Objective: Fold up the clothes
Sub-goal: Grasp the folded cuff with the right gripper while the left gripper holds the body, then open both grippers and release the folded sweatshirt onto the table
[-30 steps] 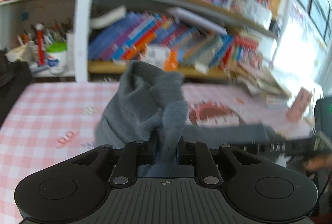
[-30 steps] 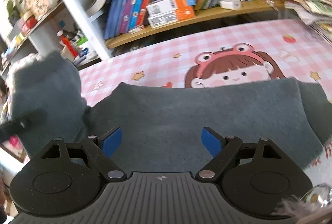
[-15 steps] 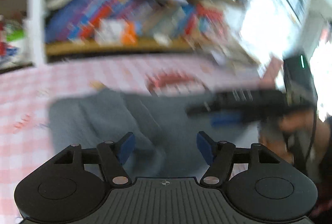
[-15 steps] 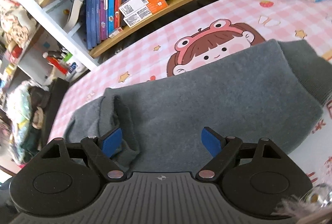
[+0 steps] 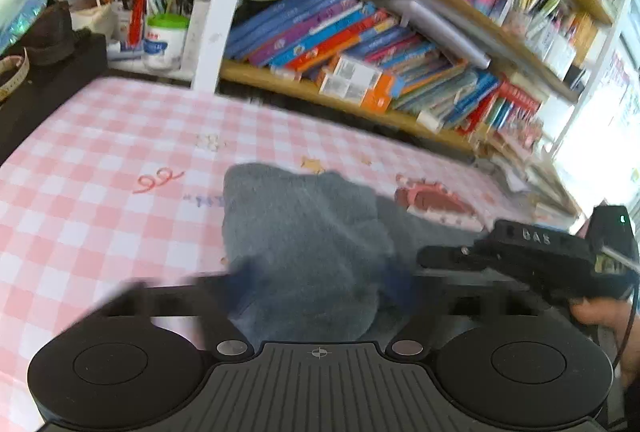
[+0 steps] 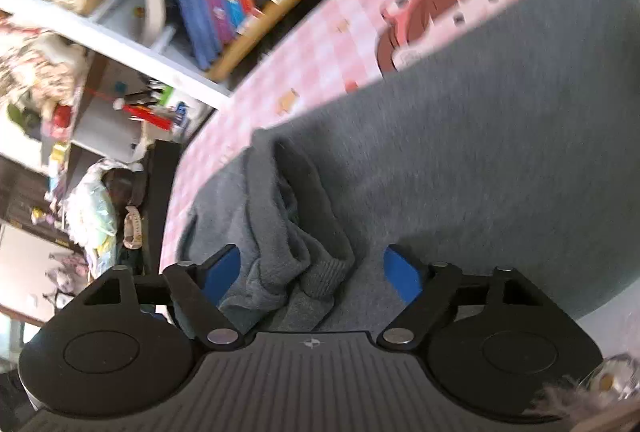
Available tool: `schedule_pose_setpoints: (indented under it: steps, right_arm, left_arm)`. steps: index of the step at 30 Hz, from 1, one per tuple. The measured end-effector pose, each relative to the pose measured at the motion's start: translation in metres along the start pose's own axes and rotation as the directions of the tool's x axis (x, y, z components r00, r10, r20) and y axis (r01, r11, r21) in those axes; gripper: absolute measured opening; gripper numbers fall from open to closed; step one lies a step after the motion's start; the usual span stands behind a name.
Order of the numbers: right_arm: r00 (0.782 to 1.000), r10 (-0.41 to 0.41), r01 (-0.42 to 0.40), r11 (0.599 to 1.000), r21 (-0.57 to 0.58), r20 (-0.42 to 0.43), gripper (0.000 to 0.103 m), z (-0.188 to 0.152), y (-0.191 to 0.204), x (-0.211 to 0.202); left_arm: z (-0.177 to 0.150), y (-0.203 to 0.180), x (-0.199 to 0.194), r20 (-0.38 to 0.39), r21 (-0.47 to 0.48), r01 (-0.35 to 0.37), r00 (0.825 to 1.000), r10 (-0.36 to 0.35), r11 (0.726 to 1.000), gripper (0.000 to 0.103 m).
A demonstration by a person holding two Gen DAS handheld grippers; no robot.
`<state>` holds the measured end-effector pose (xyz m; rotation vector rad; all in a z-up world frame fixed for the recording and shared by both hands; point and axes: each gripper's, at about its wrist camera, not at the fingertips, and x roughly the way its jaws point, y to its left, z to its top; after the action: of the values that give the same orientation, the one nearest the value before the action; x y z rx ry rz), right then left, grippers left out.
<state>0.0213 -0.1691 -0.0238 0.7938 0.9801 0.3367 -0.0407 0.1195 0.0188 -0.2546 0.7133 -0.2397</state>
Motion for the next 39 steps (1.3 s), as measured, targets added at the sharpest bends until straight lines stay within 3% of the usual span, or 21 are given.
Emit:
schedule_pose_setpoints:
  steps: [1, 2, 4, 5, 7, 10, 13, 19, 24, 28, 30, 32, 39]
  right_arm:
    - [1.0, -0.002, 0.002, 1.0, 0.002, 0.005, 0.074, 0.0, 0.001, 0.002]
    - [1.0, -0.006, 0.006, 1.0, 0.004, 0.007, 0.072, -0.001, 0.002, 0.004]
    - [1.0, -0.019, 0.019, 1.0, 0.002, 0.0, 0.052, -0.001, 0.005, 0.007]
    - [1.0, -0.02, 0.02, 1.0, 0.007, -0.001, 0.047, -0.002, 0.005, 0.01]
    - [1.0, -0.019, 0.019, 1.0, 0.011, -0.003, 0.023, -0.003, 0.006, 0.012]
    - [0.999, 0.034, -0.032, 0.998, -0.049, 0.034, 0.016, -0.006, 0.016, -0.005]
    - [0.991, 0.093, -0.084, 0.992, -0.099, 0.095, 0.016, -0.008, 0.022, -0.032]
    - [0.994, -0.094, 0.099, 0.99, -0.098, 0.055, 0.021, -0.016, -0.001, -0.014]
    - [0.992, -0.105, 0.112, 0.987, -0.111, 0.068, 0.036, -0.018, 0.001, -0.02]
    - [0.989, -0.112, 0.126, 0.979, -0.16, 0.092, 0.039, -0.021, 0.012, -0.03]
    - [0.988, -0.114, 0.133, 0.972, -0.195, 0.107, 0.042, -0.022, 0.019, -0.035]
    - [0.986, -0.118, 0.143, 0.963, -0.229, 0.117, 0.044, -0.025, 0.025, -0.04]
    - [0.976, -0.162, 0.197, 0.939, -0.283, 0.144, 0.052, -0.033, 0.033, -0.053]
  left_arm:
    - [0.0, 0.001, 0.002, -0.005, -0.003, -0.012, 1.0, 0.012, 1.0, 0.009]
    - [0.001, 0.003, 0.003, -0.009, -0.009, -0.018, 1.0, 0.018, 1.0, 0.008]
    - [0.0, 0.008, 0.003, -0.004, -0.036, 0.01, 1.0, -0.01, 0.999, 0.007]
    - [-0.001, 0.01, 0.005, -0.01, -0.038, 0.012, 1.0, -0.013, 0.999, 0.007]
    - [-0.003, 0.012, 0.01, -0.029, -0.046, 0.013, 0.999, -0.014, 0.999, 0.006]
    - [-0.004, 0.012, 0.012, -0.039, -0.044, 0.007, 0.999, -0.009, 0.999, 0.006]
    - [-0.006, 0.012, 0.014, -0.062, -0.033, 0.03, 0.998, -0.032, 0.999, 0.007]
    - [-0.011, 0.004, 0.024, -0.108, 0.017, 0.065, 0.992, -0.063, 0.998, 0.01]
    - [-0.01, -0.001, 0.016, -0.087, 0.037, 0.055, 0.995, -0.052, 0.998, 0.011]
    - [-0.006, -0.011, 0.003, -0.036, 0.083, 0.063, 0.998, -0.06, 0.995, 0.023]
    - [-0.005, -0.016, -0.001, -0.022, 0.098, 0.069, 0.997, -0.067, 0.993, 0.033]
    - [-0.004, -0.021, -0.004, -0.013, 0.118, 0.072, 0.997, -0.071, 0.99, 0.05]
    - [-0.003, -0.031, -0.002, -0.01, 0.147, 0.059, 0.998, -0.058, 0.987, 0.069]
